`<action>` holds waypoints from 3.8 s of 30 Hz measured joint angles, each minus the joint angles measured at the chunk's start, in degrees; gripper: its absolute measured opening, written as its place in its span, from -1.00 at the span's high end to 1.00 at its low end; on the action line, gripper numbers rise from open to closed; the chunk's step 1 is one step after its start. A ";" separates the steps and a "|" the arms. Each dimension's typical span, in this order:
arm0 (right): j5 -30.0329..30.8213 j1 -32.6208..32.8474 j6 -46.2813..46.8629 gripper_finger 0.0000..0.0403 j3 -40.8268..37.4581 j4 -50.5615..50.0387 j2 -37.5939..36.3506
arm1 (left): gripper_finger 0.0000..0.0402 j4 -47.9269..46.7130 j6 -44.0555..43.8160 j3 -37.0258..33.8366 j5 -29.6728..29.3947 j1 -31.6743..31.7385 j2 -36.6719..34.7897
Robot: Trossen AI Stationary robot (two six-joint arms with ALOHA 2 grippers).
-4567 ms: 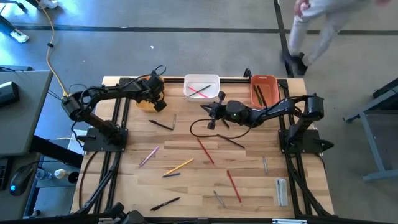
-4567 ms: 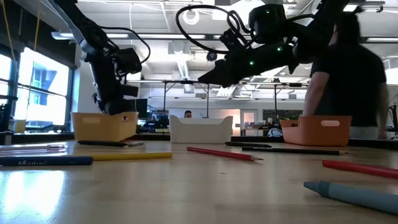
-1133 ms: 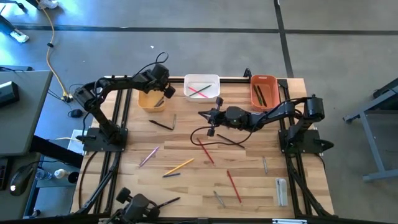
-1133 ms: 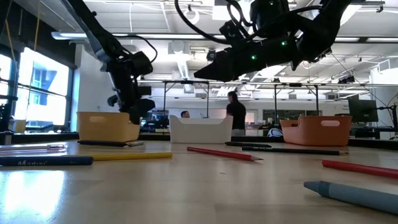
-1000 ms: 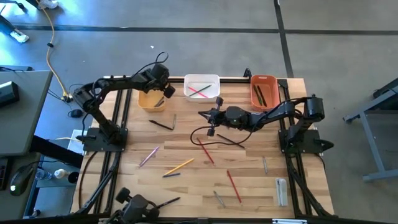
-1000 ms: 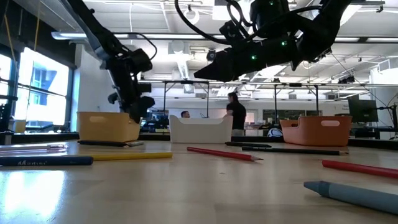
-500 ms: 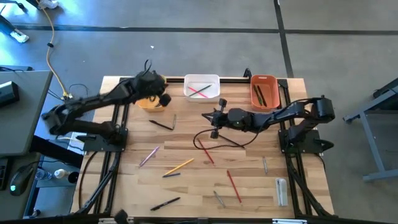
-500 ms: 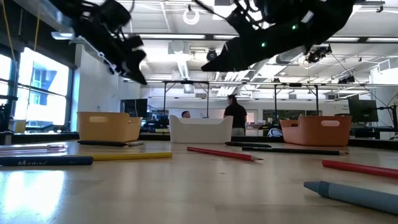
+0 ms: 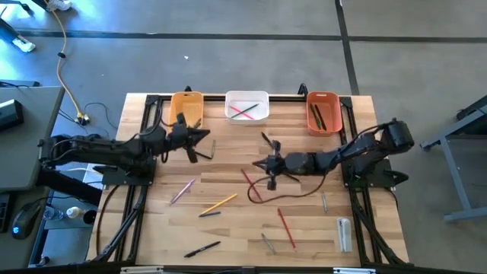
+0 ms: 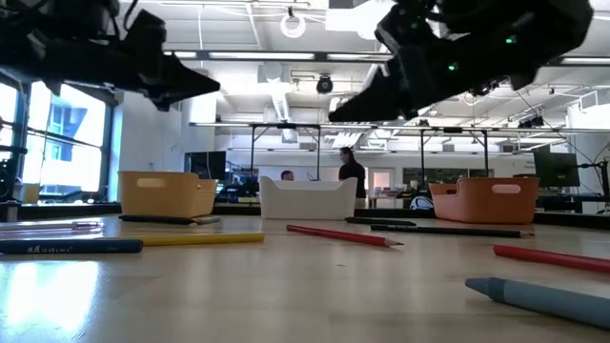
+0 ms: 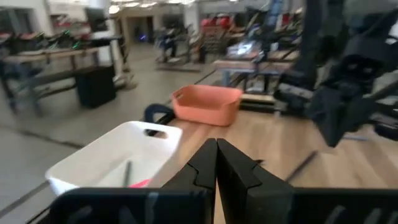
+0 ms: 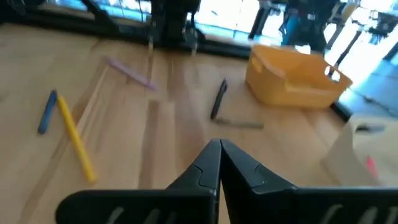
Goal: Sort crayons/erasers/pens/pencils in bins
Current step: Put the red color pencil into the white bin
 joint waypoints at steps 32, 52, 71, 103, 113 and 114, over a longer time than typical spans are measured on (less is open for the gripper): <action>5.65 29.16 72.16 1.00 26.04 -75.48 0.96 | 1.00 4.51 1.42 -3.18 2.32 -10.32 0.04; -7.08 30.01 87.64 0.48 31.21 -77.94 13.74 | 1.00 3.65 0.33 -3.18 2.29 -10.31 0.06; -9.09 29.99 88.06 0.34 31.32 -74.33 18.30 | 1.00 2.77 0.05 -3.18 2.23 -10.30 0.06; -5.19 26.17 70.98 0.78 31.46 -86.50 18.13 | 1.00 2.23 -0.76 -3.18 2.20 -10.31 0.06; 5.55 23.02 61.49 0.79 43.99 -101.23 17.85 | 1.00 2.22 -0.75 -3.18 0.99 -10.30 0.06; 6.79 22.36 60.17 0.79 45.44 -102.35 17.84 | 1.00 2.19 -0.86 -3.18 0.98 -10.30 0.06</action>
